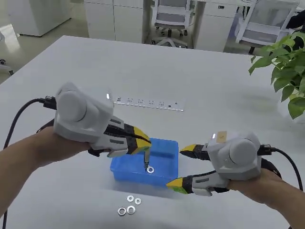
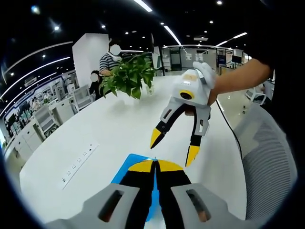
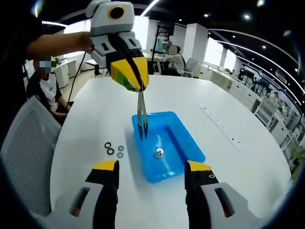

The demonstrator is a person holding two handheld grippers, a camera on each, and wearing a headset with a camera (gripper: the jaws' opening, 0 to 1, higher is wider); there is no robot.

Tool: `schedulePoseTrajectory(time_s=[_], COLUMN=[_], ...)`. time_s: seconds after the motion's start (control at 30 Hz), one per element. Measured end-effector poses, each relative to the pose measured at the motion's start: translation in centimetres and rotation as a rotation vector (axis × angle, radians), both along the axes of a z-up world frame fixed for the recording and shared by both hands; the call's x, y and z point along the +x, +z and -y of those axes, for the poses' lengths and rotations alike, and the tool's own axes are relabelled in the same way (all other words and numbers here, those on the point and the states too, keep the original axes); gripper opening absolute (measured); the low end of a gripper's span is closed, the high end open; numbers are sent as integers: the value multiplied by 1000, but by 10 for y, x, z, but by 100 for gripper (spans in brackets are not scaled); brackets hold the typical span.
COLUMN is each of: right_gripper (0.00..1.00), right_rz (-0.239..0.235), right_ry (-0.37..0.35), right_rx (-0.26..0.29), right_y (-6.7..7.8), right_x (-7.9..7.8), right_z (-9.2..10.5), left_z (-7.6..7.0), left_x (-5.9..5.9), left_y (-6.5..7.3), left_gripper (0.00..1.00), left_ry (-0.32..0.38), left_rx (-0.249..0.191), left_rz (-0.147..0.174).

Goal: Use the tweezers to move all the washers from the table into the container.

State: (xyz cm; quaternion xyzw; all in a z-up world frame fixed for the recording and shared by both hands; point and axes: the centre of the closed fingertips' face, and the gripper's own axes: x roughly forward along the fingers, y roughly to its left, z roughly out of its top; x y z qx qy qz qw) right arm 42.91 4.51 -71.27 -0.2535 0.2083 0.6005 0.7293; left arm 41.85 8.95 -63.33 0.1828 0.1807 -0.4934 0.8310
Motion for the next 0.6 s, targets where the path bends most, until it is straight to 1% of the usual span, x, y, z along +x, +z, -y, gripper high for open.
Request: schedulePoseTrajectory(time_s=[0.23,0.6], right_gripper=[65,78], right_rz=[-4,-26], right_ry=[-13,-1], right_rx=[8,33], right_y=[1,2], right_x=[-9,-30], right_z=[7,6], left_z=[-3,-8], left_x=[-11,-28], left_y=[0,-8], left_gripper=[5,5], left_ry=[8,4], left_rx=[-3,-2], left_rz=[-9,-26])
